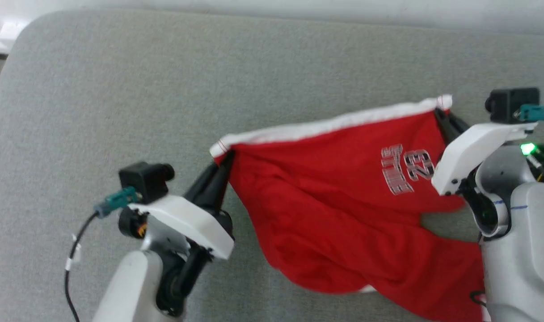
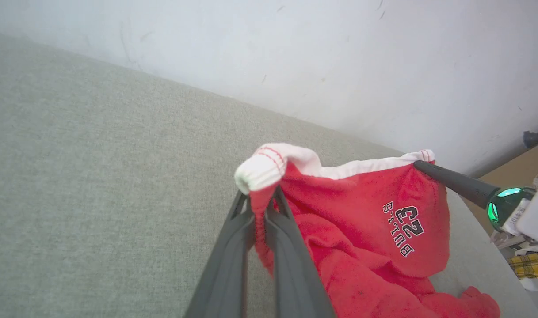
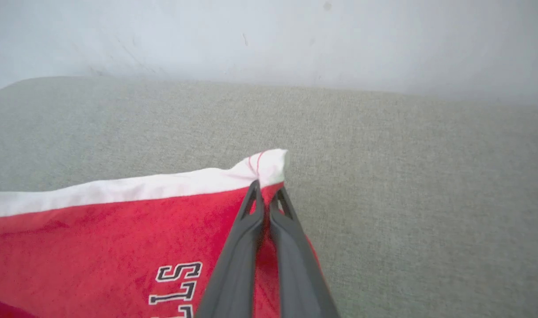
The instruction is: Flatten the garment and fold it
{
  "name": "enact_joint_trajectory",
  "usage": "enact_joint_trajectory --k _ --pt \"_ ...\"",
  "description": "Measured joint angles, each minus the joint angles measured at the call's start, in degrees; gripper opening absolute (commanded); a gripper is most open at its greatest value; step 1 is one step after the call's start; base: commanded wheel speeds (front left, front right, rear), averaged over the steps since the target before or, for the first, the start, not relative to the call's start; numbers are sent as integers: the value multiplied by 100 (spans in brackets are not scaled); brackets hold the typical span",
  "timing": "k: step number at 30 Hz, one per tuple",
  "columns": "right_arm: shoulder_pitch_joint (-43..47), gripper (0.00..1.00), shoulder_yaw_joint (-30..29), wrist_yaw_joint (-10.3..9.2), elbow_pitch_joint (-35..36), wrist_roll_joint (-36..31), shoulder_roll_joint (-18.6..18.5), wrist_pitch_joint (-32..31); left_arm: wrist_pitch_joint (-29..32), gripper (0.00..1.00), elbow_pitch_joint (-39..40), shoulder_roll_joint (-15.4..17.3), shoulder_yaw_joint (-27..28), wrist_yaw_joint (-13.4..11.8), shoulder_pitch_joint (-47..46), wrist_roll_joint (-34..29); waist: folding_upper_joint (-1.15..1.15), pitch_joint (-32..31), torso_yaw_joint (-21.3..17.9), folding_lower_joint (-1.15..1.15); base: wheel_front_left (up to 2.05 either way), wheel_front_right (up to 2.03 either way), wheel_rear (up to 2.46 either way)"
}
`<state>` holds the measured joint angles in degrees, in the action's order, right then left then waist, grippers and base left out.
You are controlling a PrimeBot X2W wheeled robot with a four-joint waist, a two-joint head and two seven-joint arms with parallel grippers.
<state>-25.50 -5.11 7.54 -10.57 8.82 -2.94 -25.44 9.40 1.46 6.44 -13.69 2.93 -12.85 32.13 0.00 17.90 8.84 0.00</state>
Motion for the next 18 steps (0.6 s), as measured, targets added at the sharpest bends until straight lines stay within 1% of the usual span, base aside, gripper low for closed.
enact_joint_trajectory --k 4,7,12,18 --pt "-161 0 93 0 193 244 -4 285 -52 0 159 141 94 -4 -266 -103 0 -199 -129 0 0 0 0" --pt "-308 0 213 0 403 353 -1 367 33 0 283 304 108 -3 -555 -219 0 -367 -235 0 0 0 0" --pt "-814 0 341 0 664 381 1 396 402 0 357 639 160 -3 -1282 -414 0 -619 -444 0 0 0 0" --pt "-1674 0 495 0 680 271 -1 188 962 0 220 983 303 1 -2292 -457 0 -810 -730 1 0 0 0"
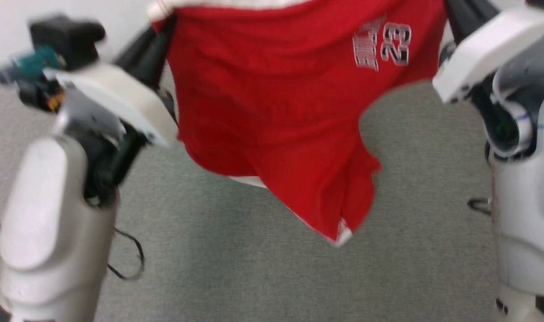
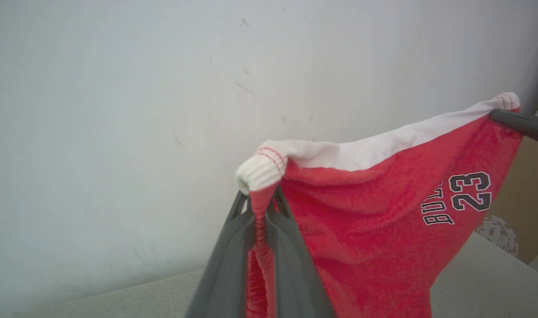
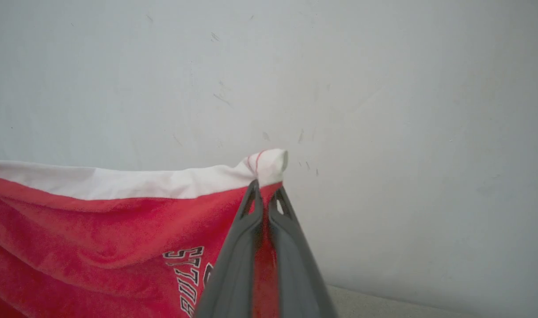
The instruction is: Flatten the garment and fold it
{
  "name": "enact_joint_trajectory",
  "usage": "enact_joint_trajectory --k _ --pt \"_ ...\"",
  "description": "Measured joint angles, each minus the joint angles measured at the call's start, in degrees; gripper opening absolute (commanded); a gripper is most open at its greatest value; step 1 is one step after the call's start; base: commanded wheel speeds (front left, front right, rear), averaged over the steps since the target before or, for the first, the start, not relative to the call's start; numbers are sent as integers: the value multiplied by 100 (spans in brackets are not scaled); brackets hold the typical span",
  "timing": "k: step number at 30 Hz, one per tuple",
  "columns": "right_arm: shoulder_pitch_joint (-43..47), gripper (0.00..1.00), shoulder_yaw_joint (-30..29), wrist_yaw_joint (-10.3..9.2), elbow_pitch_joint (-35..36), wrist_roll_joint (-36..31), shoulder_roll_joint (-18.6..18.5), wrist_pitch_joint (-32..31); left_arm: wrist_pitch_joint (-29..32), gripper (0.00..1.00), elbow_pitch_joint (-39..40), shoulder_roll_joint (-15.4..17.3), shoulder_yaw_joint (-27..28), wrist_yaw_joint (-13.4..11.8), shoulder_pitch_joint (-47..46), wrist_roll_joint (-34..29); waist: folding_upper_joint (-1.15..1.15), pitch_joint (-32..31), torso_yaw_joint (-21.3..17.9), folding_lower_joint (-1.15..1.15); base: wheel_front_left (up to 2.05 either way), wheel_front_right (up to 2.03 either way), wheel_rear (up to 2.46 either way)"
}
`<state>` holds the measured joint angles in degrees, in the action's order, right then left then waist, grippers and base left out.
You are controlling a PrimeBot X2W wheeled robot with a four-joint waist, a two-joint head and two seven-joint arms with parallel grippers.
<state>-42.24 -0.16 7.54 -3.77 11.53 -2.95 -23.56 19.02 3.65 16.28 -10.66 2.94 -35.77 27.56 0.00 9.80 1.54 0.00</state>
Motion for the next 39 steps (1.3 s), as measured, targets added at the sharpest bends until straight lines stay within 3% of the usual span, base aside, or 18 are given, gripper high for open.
enact_joint_trajectory --k 9,15,21,28,39 --pt "-1377 0 60 0 -515 -196 1 -486 610 0 -733 292 155 58 -1730 74 0 230 -247 0 0 0 0" --pt "-2346 0 67 0 -1063 -446 1 -523 510 0 -1237 586 197 103 -2628 -168 0 686 -334 -1 0 0 0" --pt "-3463 0 -33 1 -1560 -1118 20 -194 -107 0 -1692 689 215 158 -3657 -417 0 1340 -375 -2 0 0 0" --pt "-4453 0 -99 8 -2007 -1931 30 467 -1274 0 -2298 584 244 163 -4790 -703 0 2179 -356 -3 0 0 0" --pt "-5046 0 -102 8 -2898 -2551 24 1158 -2637 0 -3076 366 162 258 -5161 -733 0 3259 -219 -2 0 0 0"
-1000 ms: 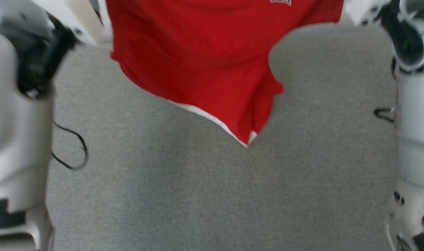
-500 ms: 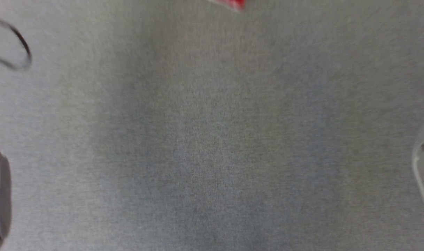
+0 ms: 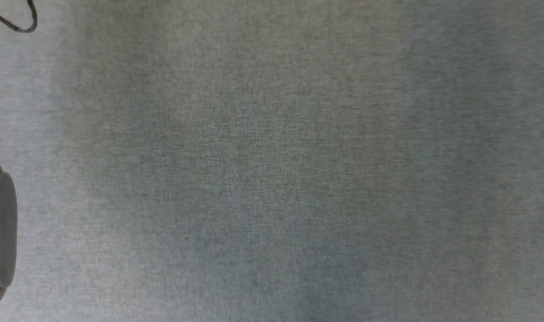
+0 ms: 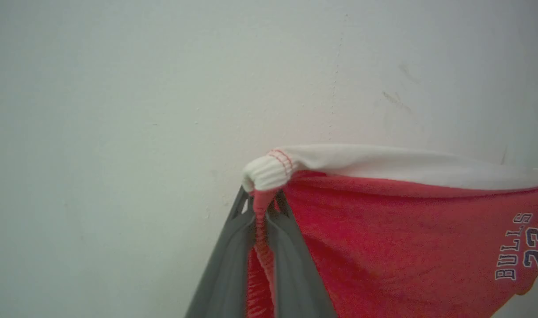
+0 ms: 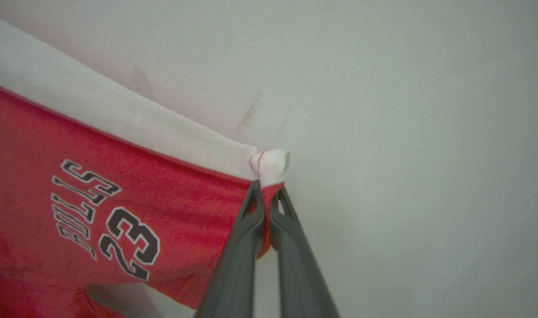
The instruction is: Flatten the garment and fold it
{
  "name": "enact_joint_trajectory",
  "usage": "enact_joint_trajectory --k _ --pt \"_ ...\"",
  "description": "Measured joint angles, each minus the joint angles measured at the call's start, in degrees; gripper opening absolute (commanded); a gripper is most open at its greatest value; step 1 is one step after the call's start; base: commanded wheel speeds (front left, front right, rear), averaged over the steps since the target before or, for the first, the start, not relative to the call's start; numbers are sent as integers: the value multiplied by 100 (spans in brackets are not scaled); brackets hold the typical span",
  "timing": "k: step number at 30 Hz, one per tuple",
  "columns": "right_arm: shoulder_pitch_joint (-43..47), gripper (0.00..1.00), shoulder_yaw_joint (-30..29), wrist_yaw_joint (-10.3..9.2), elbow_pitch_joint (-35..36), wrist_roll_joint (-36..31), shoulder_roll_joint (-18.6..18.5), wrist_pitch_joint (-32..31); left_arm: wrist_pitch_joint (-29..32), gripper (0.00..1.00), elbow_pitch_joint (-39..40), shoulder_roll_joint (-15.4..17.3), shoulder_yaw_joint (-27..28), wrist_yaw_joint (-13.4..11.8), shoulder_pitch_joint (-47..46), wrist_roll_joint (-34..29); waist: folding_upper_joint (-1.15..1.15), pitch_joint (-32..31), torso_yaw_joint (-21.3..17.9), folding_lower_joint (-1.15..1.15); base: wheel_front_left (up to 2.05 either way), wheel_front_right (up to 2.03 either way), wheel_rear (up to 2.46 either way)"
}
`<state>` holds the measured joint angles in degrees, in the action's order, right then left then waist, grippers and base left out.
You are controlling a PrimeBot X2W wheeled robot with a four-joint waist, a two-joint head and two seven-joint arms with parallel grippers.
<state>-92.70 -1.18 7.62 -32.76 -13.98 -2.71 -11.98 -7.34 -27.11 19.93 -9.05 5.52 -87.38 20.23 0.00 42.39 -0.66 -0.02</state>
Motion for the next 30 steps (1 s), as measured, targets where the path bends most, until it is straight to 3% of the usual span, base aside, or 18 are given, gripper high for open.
enact_joint_trajectory --k 8,15,22,30 --pt "237 0 328 -1 -304 296 -2 452 -352 0 -275 27 -54 108 243 315 0 183 67 1 0 0 0" --pt "1369 0 896 -1 371 1224 -269 438 -268 0 214 278 -435 153 1317 703 1 -201 89 2 0 0 0" --pt "3207 0 1099 -1 1919 2082 -726 -40 -149 0 1414 559 -621 156 3060 1177 1 -671 78 3 0 0 0" --pt "5504 0 957 -2 3444 2758 -824 -467 -151 0 2753 606 -1036 29 5169 1180 1 -1227 126 4 0 0 0"
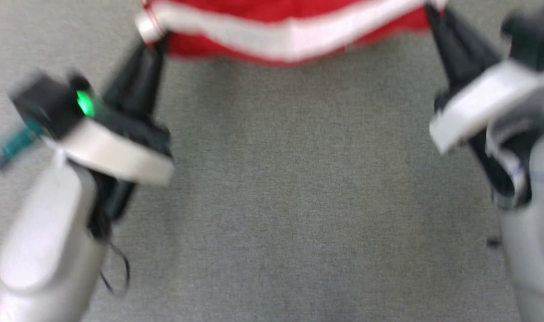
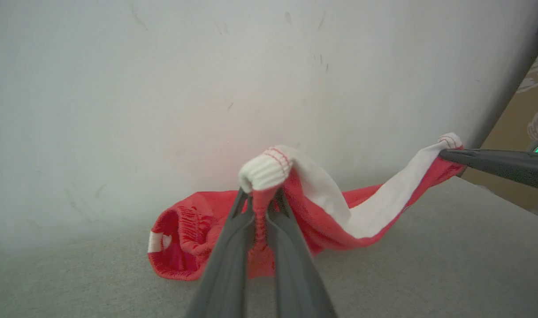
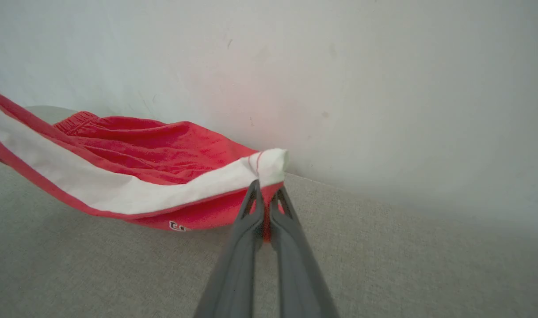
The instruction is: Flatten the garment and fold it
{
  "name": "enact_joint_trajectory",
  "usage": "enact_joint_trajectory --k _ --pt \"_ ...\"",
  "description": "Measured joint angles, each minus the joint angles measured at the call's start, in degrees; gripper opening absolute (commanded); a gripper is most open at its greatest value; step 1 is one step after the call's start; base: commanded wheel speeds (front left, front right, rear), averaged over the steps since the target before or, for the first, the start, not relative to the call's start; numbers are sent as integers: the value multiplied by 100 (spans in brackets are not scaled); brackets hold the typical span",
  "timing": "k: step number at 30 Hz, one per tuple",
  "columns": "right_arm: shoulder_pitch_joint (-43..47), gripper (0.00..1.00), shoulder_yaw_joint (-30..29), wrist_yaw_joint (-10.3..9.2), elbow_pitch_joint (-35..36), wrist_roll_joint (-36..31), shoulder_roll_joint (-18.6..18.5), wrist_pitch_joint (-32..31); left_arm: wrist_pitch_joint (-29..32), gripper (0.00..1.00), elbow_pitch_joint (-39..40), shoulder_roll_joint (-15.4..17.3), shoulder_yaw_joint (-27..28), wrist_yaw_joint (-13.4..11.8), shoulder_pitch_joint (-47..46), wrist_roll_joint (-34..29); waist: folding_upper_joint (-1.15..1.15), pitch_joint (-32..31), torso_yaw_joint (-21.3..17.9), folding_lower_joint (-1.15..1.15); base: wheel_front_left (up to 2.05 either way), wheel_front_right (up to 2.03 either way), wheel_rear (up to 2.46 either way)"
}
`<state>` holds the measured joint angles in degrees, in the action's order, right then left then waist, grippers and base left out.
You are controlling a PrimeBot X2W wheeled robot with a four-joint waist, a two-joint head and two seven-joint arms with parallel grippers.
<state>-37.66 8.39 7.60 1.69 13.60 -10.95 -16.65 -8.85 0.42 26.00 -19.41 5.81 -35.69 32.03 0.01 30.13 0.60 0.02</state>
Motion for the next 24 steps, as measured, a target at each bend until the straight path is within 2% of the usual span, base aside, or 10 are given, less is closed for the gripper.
enact_joint_trajectory --k 5,10,16,24 --pt "1237 0 -166 -1 611 211 123 -35 -98 0 511 -21 -223 -186 1118 35 0 -360 71 -1 0 0 0" --pt "2156 0 -365 -5 845 385 269 10 -122 0 579 -5 -422 -252 1876 35 0 -673 124 -1 0 0 0" --pt "3217 0 -520 -5 1057 679 202 -170 90 0 592 104 -636 -283 2623 274 0 -1072 189 -1 0 0 0" --pt "4402 0 -624 -5 1472 1148 52 -764 527 0 875 357 -884 -287 3610 635 0 -1626 224 -1 0 0 0"
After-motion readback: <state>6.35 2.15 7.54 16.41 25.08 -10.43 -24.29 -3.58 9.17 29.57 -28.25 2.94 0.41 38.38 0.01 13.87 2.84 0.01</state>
